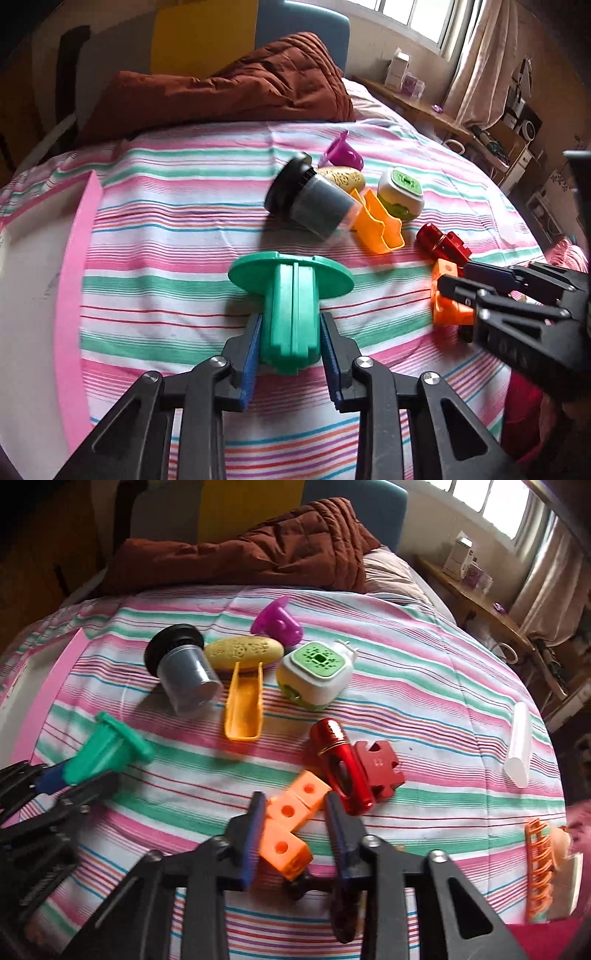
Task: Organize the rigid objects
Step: 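Close the left tool on the green toy while the right tool approaches the yellow slide, then lift the green toy with the left tool while the right tool grasps the yellow slide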
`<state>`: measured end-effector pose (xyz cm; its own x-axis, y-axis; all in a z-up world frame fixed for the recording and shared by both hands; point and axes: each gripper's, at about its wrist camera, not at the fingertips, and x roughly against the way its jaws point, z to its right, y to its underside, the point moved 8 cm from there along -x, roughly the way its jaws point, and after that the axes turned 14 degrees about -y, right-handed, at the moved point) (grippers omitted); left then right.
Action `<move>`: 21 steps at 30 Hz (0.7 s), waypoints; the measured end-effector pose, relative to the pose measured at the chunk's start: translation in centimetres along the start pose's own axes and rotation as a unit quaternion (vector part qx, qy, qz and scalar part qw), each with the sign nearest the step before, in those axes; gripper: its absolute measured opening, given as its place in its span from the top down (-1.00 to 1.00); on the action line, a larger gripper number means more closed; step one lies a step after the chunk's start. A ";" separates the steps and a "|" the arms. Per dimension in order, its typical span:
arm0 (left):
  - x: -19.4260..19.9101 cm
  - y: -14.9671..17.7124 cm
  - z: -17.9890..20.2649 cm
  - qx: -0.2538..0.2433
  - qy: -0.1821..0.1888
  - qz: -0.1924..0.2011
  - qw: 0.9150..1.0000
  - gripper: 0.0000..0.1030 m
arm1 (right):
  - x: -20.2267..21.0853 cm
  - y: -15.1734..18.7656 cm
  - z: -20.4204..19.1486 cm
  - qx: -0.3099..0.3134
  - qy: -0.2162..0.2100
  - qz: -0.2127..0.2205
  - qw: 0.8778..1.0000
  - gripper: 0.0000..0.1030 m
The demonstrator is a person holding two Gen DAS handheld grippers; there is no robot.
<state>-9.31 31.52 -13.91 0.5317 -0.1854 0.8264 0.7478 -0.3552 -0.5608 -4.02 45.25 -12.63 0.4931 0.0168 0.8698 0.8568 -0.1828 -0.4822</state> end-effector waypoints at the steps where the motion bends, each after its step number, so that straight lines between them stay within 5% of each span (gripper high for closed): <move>1: 0.3 0.0 -0.2 0.001 0.001 0.004 1.000 0.42 | 0.0 -0.1 0.0 -0.005 -0.005 0.002 1.000 0.57; 5: 2.1 0.2 -1.3 0.012 0.005 0.026 1.000 0.42 | -0.1 -0.2 0.0 -0.052 -0.078 0.006 0.996 0.74; 14: 3.4 1.0 -3.2 0.024 -0.004 0.036 0.999 0.44 | 0.8 0.0 1.5 -0.096 -0.078 0.018 0.992 0.72; 19: 4.6 0.9 -3.7 0.010 -0.018 0.054 0.998 0.61 | 0.0 0.2 -0.6 -0.053 -0.092 -0.006 0.994 0.54; 21: 4.3 1.2 -3.7 0.003 -0.020 0.050 0.999 0.61 | -0.3 0.4 -1.4 -0.022 -0.074 -0.013 0.997 0.31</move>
<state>-7.63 26.97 -10.86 0.6196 -0.1832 0.7632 0.6920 -0.3315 -0.6413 -4.00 43.83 -12.97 0.4913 0.1669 0.8548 0.8633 -0.2237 -0.4525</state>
